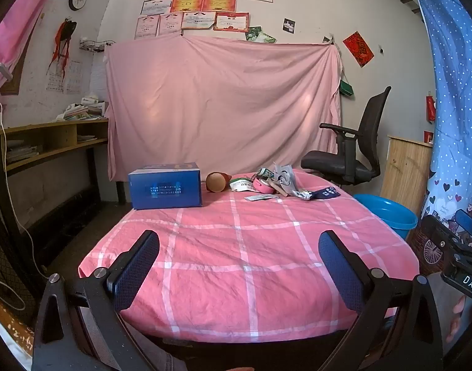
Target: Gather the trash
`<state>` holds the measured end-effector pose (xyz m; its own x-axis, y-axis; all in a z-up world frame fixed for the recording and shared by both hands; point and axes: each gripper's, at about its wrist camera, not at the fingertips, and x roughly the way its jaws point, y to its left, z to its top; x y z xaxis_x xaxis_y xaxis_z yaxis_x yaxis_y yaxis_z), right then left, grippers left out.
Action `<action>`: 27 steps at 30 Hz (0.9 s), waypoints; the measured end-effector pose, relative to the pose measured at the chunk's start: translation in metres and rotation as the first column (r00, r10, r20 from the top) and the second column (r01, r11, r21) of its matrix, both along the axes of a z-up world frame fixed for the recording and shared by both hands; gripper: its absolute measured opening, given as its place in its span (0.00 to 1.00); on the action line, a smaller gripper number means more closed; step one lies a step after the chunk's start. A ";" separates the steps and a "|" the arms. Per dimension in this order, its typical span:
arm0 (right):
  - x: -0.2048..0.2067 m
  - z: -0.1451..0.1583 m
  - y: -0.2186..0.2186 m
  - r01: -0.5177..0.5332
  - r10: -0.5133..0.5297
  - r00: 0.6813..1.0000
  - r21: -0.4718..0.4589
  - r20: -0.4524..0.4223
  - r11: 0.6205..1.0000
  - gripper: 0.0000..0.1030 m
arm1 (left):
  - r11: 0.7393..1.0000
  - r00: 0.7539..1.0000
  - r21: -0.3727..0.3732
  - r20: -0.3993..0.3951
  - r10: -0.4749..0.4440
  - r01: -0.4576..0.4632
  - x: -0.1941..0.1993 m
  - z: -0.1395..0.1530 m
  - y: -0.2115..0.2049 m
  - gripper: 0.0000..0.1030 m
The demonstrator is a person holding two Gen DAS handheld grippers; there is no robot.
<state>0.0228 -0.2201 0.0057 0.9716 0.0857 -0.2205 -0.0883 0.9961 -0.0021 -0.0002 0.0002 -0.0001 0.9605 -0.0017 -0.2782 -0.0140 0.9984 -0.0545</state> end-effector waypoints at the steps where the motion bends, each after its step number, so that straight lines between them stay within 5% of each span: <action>1: 0.000 0.000 0.000 0.000 0.000 1.000 -0.001 -0.002 1.000 1.00 | 1.000 1.000 0.001 -0.002 0.000 0.000 0.000 0.000 0.000 0.98; 27: 0.001 -0.001 0.002 -0.003 0.003 1.000 -0.005 -0.006 1.000 1.00 | 1.000 1.000 0.003 -0.004 -0.001 0.001 0.000 0.000 0.000 0.98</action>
